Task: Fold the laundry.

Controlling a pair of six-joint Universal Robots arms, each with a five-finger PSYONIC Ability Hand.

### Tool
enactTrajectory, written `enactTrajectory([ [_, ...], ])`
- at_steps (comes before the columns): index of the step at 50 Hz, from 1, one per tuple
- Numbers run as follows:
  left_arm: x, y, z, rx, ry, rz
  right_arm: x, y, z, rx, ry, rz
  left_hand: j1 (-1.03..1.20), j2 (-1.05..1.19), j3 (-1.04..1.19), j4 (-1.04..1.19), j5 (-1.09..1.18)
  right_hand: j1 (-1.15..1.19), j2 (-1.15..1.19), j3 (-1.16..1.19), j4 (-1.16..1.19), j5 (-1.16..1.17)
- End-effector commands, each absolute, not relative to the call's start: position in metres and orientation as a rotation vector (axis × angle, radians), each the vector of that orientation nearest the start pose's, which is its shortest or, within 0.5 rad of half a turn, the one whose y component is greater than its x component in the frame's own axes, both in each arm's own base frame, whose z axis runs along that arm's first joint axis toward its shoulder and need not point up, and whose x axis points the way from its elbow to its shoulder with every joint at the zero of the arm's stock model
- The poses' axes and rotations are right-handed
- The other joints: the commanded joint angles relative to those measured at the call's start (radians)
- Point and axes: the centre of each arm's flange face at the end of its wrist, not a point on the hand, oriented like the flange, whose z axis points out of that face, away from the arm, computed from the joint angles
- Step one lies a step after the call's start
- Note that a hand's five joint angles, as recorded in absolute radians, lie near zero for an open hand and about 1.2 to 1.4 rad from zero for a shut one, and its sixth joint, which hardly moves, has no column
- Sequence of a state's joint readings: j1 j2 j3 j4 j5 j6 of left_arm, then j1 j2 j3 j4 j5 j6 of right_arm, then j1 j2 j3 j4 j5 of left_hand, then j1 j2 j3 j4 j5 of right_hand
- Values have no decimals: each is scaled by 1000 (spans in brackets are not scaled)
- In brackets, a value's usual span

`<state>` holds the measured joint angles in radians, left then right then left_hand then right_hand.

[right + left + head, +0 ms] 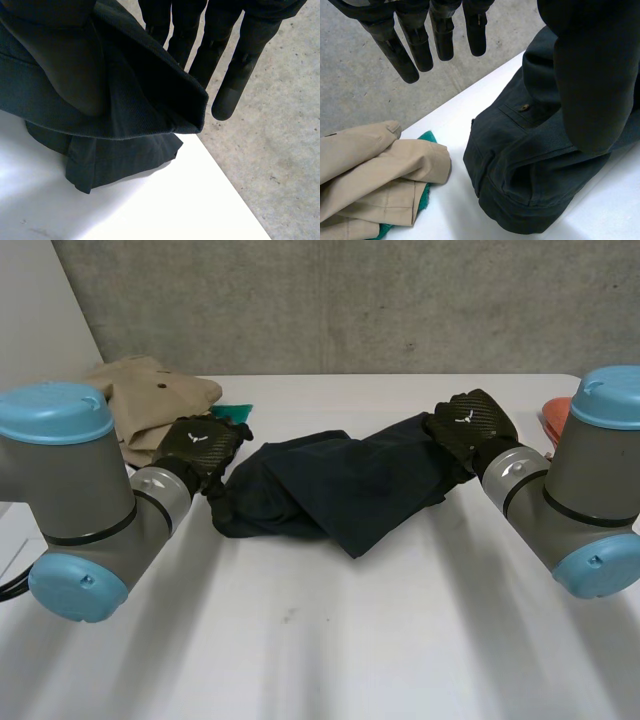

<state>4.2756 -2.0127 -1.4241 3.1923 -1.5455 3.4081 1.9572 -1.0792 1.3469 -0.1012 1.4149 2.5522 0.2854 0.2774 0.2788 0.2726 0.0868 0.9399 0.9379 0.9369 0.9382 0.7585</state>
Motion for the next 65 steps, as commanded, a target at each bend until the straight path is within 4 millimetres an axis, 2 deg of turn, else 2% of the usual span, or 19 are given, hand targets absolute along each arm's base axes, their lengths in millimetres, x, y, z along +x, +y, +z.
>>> enactTrajectory([
  [1,-278,-302,184,947,2501,-1966,281,-312,215,-1182,2050,-2011,-111,-103,-104,-98,-87,456,458,459,458,463],
  [14,-285,-328,137,975,2601,-1854,283,-308,228,-1050,2021,-1970,-111,-103,-104,-98,-87,456,458,459,458,463],
  [17,-290,-337,134,959,2598,-1846,282,-307,228,-1050,2021,-1970,156,164,162,169,180,456,458,459,458,463],
  [18,-289,-338,135,945,2602,-1834,282,-307,228,-1050,2022,-1968,340,348,347,353,364,348,350,351,350,355],
  [19,-289,-339,137,929,2603,-1821,282,-308,228,-1048,2025,-1969,577,585,584,590,601,80,82,83,82,87],
  [20,-288,-342,143,899,2592,-1824,281,-308,229,-1048,2031,-1971,905,913,912,918,929,-617,-615,-614,-616,-611],
  [21,-287,-344,148,876,2583,-1833,281,-308,230,-1047,2033,-1973,1036,1044,1043,1049,1060,-765,-763,-762,-764,-759],
  [28,-291,-366,231,675,2316,-2144,267,-309,264,-985,2022,-2052,1111,1119,1117,1124,1135,-765,-763,-762,-764,-759],
  [29,-294,-368,256,642,2233,-2247,261,-310,272,-959,2022,-2073,1111,1119,1117,1124,1135,-765,-763,-762,-764,-759],
  [36,-333,-353,360,674,1796,-2778,241,-320,289,-847,2035,-2132,1111,1119,1117,1124,1135,-765,-763,-762,-764,-759],
  [40,-353,-335,403,716,1557,-3012,229,-327,288,-809,2071,-2139,1111,1119,1117,1124,1135,-765,-763,-762,-764,-759],
  [44,-367,-323,420,720,1490,-3143,219,-333,284,-792,2105,-2136,1111,1119,1117,1124,1135,-765,-763,-762,-764,-759],
  [46,-375,-321,413,749,1537,-3164,216,-333,282,-788,2119,-2131,1111,1119,1117,1124,1135,-765,-763,-762,-764,-759],
  [50,-405,-308,373,973,1787,-3134,208,-336,278,-775,2149,-2124,1044,1052,1051,1057,1068,-765,-763,-762,-764,-759],
  [54,-432,-283,331,1305,1988,-3039,196,-340,274,-759,2175,-2118,684,691,690,696,708,-765,-763,-762,-764,-759],
  [55,-441,-272,313,1429,2061,-2975,191,-344,271,-753,2186,-2111,462,470,468,474,486,-765,-763,-762,-764,-759],
  [60,-457,-239,264,1705,2249,-2740,182,-348,263,-798,2170,-2068,-68,-60,-62,-56,-44,-765,-763,-762,-764,-759],
  [63,-456,-229,250,1759,2245,-2646,180,-349,257,-866,2143,-2032,-111,-103,-104,-98,-87,-765,-763,-762,-764,-759],
  [65,-452,-229,252,1739,2216,-2632,179,-348,255,-907,2127,-2018,-111,-103,-104,-98,-87,-765,-763,-762,-764,-759],
])
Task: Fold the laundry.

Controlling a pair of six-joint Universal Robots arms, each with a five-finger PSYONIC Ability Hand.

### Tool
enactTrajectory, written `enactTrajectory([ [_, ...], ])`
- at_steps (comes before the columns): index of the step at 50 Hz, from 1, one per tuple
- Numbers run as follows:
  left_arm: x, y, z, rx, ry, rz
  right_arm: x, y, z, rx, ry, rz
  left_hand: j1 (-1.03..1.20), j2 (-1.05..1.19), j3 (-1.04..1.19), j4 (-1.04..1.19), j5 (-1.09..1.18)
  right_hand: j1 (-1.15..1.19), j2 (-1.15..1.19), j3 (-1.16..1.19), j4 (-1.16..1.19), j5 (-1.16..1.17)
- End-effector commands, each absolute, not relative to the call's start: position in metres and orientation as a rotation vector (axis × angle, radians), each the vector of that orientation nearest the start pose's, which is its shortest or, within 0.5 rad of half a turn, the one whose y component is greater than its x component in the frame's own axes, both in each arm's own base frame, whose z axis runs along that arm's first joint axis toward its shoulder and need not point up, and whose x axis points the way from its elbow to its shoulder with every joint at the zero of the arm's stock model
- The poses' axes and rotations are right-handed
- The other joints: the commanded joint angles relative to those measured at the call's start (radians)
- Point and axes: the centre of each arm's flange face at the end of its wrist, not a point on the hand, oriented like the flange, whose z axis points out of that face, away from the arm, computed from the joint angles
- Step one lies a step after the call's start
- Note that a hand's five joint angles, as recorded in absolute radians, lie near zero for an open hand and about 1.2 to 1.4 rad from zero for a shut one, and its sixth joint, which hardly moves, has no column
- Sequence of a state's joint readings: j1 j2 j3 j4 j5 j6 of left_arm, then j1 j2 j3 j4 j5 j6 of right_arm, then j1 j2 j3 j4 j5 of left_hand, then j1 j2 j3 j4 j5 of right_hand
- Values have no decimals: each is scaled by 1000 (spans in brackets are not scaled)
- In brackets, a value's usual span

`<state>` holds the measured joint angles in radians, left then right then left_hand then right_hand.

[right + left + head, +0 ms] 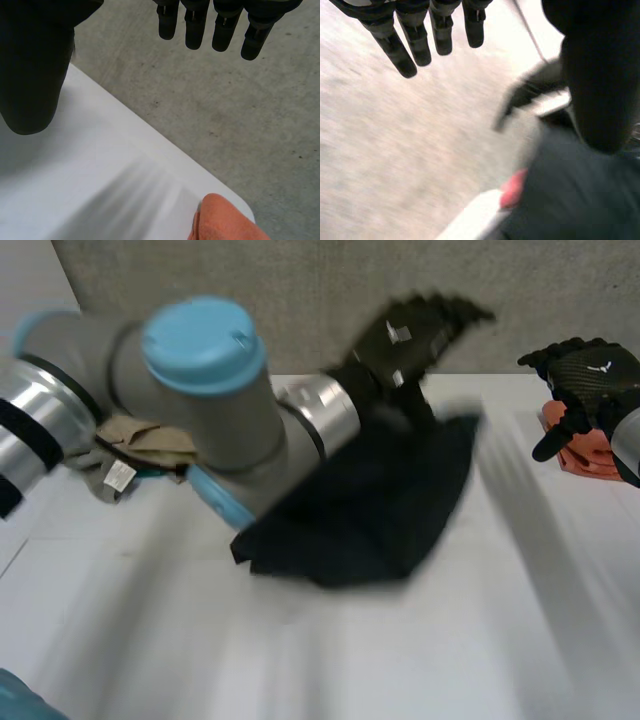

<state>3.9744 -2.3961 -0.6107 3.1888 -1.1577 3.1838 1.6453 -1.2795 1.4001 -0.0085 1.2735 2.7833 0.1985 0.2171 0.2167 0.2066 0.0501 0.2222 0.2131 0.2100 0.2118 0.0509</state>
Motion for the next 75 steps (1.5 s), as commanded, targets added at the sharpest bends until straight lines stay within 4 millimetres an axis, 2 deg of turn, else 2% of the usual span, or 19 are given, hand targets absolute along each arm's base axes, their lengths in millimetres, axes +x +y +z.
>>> enactTrajectory([
  [1,-450,-229,253,-1097,-1408,1677,179,-348,254,-933,2117,-2013,-24,-43,-42,-32,-50,-48,-39,-35,-37,-51],
  [9,-399,-221,282,-1014,-1726,1881,175,-344,241,-1259,1993,-1991,-24,-43,-42,-32,-50,-48,-39,-35,-37,-51],
  [18,-348,-154,228,-1216,-2186,1689,180,-329,204,-1474,1958,-1747,94,75,76,86,68,152,161,164,162,148],
  [22,-338,-127,207,-1287,-2250,1600,186,-321,188,-1514,1955,-1640,162,143,144,154,136,214,223,226,224,210],
  [26,-334,-113,192,-1337,-2259,1558,196,-315,172,-1552,1929,-1575,162,143,144,154,136,214,223,226,224,210],
  [31,-333,-122,176,-1332,-2311,1552,206,-316,153,-1595,1900,-1561,65,46,47,57,39,254,264,267,265,251],
  [35,-330,-133,160,-1340,-2377,1524,210,-320,141,-1595,1917,-1583,27,8,9,19,1,527,536,539,537,524],
  [37,-331,-136,150,-1369,-2394,1505,211,-324,138,-1578,1939,-1611,27,8,9,19,1,1017,1027,1030,1028,1014],
  [39,-333,-137,147,-1393,-2392,1509,211,-326,138,-1548,1962,-1626,41,23,23,33,15,1174,1183,1186,1184,1171],
  [44,-339,-135,143,-1471,-2355,1574,210,-329,143,-1425,2000,-1670,434,415,416,426,408,1174,1183,1186,1184,1171],
  [47,-345,-141,142,-1484,-2330,1664,207,-331,160,-1348,2025,-1717,997,978,979,989,971,1174,1183,1186,1184,1171],
  [48,-347,-148,145,-1471,-2332,1715,205,-331,170,-1318,2036,-1742,1196,1177,1178,1188,1170,1174,1183,1186,1184,1171],
  [51,-344,-160,156,-1420,-2351,1788,203,-330,185,-1279,2052,-1772,1198,1179,1180,1190,1172,1174,1183,1186,1184,1171],
  [55,-343,-167,212,-1262,-2219,1973,203,-321,213,-1213,2069,-1797,1198,1179,1180,1190,1172,1174,1183,1186,1184,1171],
  [60,-325,-166,317,-982,-1928,2248,201,-311,269,-1116,2042,-1875,1198,1179,1180,1190,1172,1174,1183,1186,1184,1171],
  [63,-316,-174,350,-909,-1833,2328,200,-304,294,-1085,2041,-1894,1198,1179,1180,1190,1172,1174,1183,1186,1184,1171],
  [69,-302,-188,369,-871,-1842,2341,203,-289,330,-1080,2030,-1911,1198,1179,1180,1190,1172,1174,1183,1186,1184,1171],
  [72,-304,-198,364,-870,-1871,2288,211,-284,343,-1082,2001,-1923,1198,1179,1180,1190,1172,1174,1183,1186,1184,1171],
  [75,-309,-214,351,-860,-1923,2225,224,-285,337,-1106,2007,-1874,1198,1179,1180,1190,1172,1174,1183,1186,1184,1171],
])
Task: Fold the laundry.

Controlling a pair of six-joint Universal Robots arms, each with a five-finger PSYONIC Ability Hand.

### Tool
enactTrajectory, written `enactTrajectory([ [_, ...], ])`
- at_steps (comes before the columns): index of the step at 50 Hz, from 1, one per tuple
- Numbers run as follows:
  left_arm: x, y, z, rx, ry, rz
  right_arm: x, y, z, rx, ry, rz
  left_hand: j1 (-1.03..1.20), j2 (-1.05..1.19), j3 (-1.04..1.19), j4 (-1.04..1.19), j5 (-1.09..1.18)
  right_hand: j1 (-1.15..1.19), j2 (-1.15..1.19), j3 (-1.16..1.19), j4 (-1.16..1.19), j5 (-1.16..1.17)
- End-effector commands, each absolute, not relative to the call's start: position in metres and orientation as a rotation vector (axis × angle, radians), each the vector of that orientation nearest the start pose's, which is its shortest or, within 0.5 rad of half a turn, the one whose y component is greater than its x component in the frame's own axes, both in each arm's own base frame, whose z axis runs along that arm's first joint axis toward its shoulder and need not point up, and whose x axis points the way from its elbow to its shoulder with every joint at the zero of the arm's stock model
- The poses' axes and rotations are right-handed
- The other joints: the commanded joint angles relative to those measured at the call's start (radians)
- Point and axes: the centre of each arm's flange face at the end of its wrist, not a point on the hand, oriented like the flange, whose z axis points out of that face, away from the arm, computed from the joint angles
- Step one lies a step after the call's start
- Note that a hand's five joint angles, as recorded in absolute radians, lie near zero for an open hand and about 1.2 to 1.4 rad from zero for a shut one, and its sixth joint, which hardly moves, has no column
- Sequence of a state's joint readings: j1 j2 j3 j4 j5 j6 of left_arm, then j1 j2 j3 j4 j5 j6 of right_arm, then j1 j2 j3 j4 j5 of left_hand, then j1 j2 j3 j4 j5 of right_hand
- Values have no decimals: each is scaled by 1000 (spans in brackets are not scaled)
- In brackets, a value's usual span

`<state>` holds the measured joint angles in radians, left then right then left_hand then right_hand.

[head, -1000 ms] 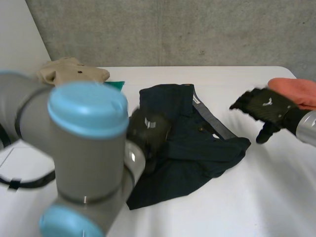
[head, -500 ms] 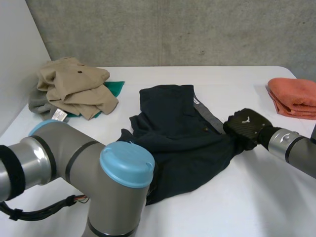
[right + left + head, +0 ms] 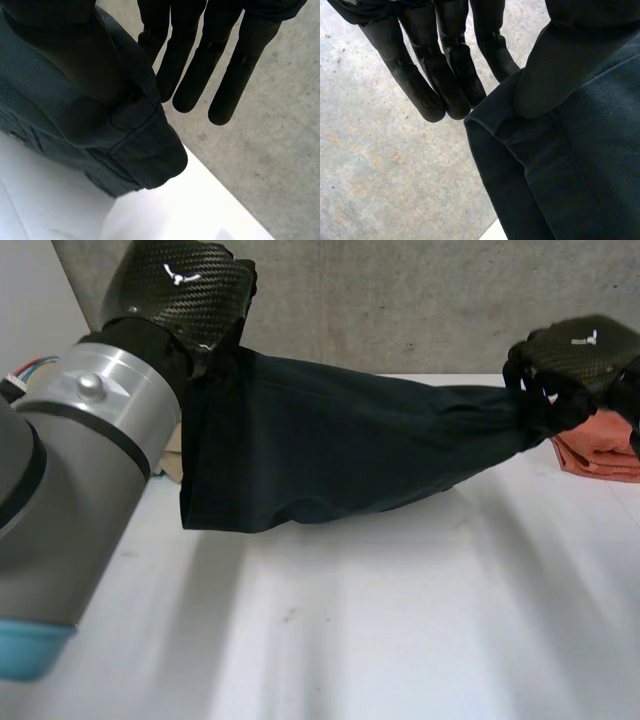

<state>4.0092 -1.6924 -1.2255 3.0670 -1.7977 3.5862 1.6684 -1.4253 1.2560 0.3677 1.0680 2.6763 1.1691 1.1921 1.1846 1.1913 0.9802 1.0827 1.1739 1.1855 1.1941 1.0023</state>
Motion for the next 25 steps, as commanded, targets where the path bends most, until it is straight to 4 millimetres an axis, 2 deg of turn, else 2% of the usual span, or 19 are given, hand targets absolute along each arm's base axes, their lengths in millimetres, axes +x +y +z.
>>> enactTrajectory([
  [1,-310,-219,346,899,2038,-2321,227,-287,334,-1118,2013,-1863,227,204,212,205,242,314,222,211,202,219],
  [3,-313,-240,334,882,2073,-2282,235,-293,317,-1157,2068,-1795,227,204,212,205,242,314,222,211,202,219],
  [6,-317,-261,323,864,2094,-2257,239,-303,297,-1210,2140,-1741,227,204,212,205,242,314,222,211,202,219],
  [7,-320,-275,318,853,2091,-2260,243,-310,289,-1242,2162,-1729,227,204,212,205,242,314,222,211,202,219],
  [10,-325,-295,319,826,2070,-2299,248,-323,285,-1280,2171,-1784,227,204,212,205,242,314,222,211,202,219],
  [11,-327,-309,328,798,2029,-2356,256,-333,288,-1274,2141,-1876,227,204,212,205,242,314,222,211,202,219],
  [14,-328,-324,359,744,1898,-2518,267,-355,311,-1183,2017,-2123,227,204,212,205,242,314,222,211,202,219],
  [15,-328,-329,389,690,1754,-2663,272,-367,334,-1082,1884,-2310,227,204,212,205,242,314,222,211,202,219],
  [18,-326,-328,439,587,1490,-2889,276,-379,382,-869,1603,-2581,227,204,212,205,242,314,222,211,202,219],
  [19,-323,-324,464,525,1340,-2998,278,-380,410,-746,1399,-2704,227,204,212,205,242,314,222,211,202,219],
  [21,-320,-319,483,477,1225,-3073,281,-379,428,-660,1231,-2770,227,204,212,205,242,314,222,211,202,219],
  [23,-319,-314,492,461,1176,-3103,281,-376,444,-595,1081,-2828,227,204,212,205,242,314,222,211,202,219],
  [25,-319,-312,490,472,1205,-3096,280,-373,446,-598,1077,-2831,227,204,212,205,242,314,222,211,202,219],
])
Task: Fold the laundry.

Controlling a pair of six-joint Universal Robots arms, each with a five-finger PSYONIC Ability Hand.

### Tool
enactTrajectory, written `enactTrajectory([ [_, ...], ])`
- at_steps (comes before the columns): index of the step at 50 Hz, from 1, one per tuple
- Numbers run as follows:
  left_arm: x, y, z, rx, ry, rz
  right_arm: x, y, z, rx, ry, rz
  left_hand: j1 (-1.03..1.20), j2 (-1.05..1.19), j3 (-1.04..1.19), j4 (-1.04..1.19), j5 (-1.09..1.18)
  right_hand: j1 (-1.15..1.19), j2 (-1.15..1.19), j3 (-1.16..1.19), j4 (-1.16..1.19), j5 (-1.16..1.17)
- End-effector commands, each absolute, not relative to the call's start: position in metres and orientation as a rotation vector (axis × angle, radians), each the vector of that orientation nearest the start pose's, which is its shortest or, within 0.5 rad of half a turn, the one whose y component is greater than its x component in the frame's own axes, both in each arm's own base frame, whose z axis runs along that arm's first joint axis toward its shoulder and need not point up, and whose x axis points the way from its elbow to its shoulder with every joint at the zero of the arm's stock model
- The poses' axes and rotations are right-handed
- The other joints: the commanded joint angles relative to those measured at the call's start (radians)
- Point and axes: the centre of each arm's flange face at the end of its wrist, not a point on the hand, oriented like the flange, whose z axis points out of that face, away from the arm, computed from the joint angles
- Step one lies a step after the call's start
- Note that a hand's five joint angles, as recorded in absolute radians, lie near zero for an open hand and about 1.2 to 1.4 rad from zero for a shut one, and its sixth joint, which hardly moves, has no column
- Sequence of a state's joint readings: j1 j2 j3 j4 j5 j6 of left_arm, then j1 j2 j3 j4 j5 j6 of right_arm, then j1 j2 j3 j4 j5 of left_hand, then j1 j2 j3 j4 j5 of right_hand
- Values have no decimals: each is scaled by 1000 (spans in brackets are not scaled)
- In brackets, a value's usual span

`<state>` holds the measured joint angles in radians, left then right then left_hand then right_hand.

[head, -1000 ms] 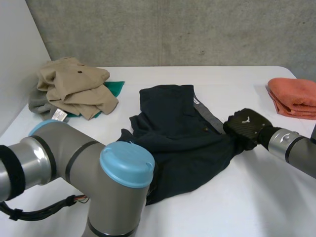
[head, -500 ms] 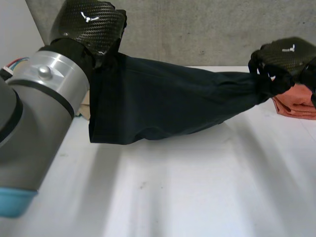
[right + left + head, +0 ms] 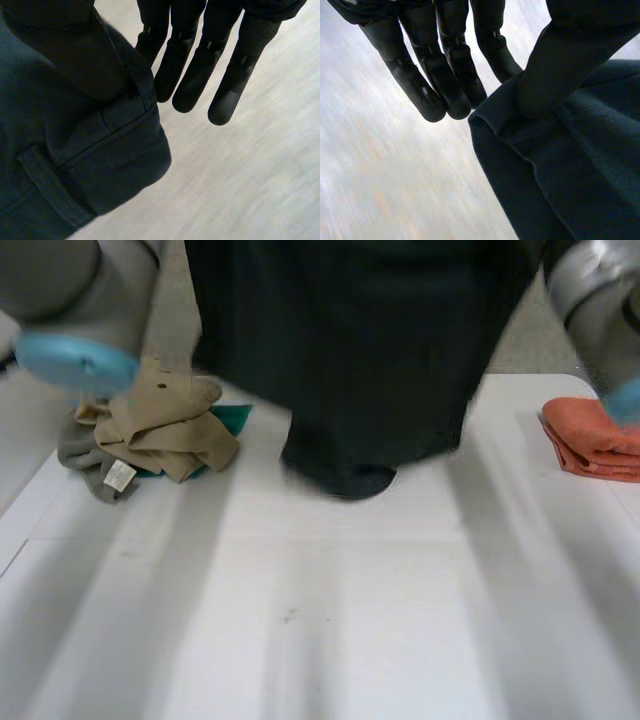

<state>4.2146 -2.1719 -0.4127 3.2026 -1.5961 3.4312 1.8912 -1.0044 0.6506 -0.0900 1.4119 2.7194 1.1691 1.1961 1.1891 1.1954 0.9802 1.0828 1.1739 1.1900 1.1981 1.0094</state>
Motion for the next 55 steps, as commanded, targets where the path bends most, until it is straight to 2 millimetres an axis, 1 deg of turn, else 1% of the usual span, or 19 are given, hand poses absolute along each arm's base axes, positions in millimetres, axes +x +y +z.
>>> enactTrajectory([
  [1,-318,-315,481,488,1268,-3065,279,-372,443,-611,1108,-2814,227,200,207,201,242,313,222,206,198,212],
  [7,-310,-331,428,542,1553,-2884,283,-366,406,-728,1343,-2644,227,200,207,201,242,313,222,206,198,212],
  [13,-313,-333,348,674,1828,-2685,279,-359,329,-844,1716,-2344,227,200,207,201,242,313,222,206,198,212],
  [14,-315,-331,336,701,1867,-2655,278,-357,318,-855,1763,-2300,227,200,207,201,242,313,222,206,198,212],
  [15,-318,-327,311,755,1949,-2591,276,-352,294,-879,1855,-2210,227,200,207,201,242,313,222,206,198,212],
  [18,-323,-317,269,845,2087,-2467,273,-345,261,-911,1960,-2099,227,200,207,201,242,313,222,206,198,212],
  [19,-324,-310,243,891,2173,-2377,271,-341,240,-938,2022,-2029,227,200,207,201,242,313,222,206,198,212],
  [22,-324,-294,202,966,2305,-2217,263,-334,203,-1005,2133,-1918,227,200,207,201,242,313,222,206,198,212],
  [25,-321,-279,185,1015,2373,-2114,252,-329,185,-1080,2202,-1862,227,200,207,201,242,313,222,206,198,212],
  [27,-320,-272,183,1034,2397,-2072,247,-328,183,-1114,2224,-1858,227,200,207,201,242,313,222,206,198,212],
  [30,-315,-258,193,1043,2413,-2024,240,-325,195,-1180,2230,-1891,227,200,207,201,242,313,222,206,198,212],
  [34,-303,-241,228,1016,2392,-2006,233,-312,227,-1254,2222,-1925,227,200,207,201,242,313,222,206,198,212],
  [40,-280,-194,340,902,2196,-2278,222,-287,315,-1195,2128,-2116,227,200,207,201,242,313,222,206,198,212],
  [41,-274,-180,371,862,2120,-2395,221,-285,326,-1173,2113,-2144,227,200,207,201,242,313,222,206,198,212],
  [42,-270,-173,387,839,2073,-2458,218,-280,351,-1126,2066,-2216,227,200,207,201,242,313,222,206,198,212],
  [45,-263,-160,422,784,1973,-2592,215,-274,387,-1057,1991,-2301,227,200,207,201,242,313,222,206,198,212],
  [49,-268,-166,425,791,1998,-2568,219,-285,396,-1024,1983,-2285,227,200,207,201,242,313,222,206,198,212],
  [53,-286,-192,398,838,2103,-2449,228,-304,377,-1048,2045,-2190,227,200,207,201,242,313,222,206,198,212],
  [55,-297,-213,372,867,2172,-2353,234,-312,357,-1074,2091,-2110,227,200,207,201,242,313,222,206,198,212],
])
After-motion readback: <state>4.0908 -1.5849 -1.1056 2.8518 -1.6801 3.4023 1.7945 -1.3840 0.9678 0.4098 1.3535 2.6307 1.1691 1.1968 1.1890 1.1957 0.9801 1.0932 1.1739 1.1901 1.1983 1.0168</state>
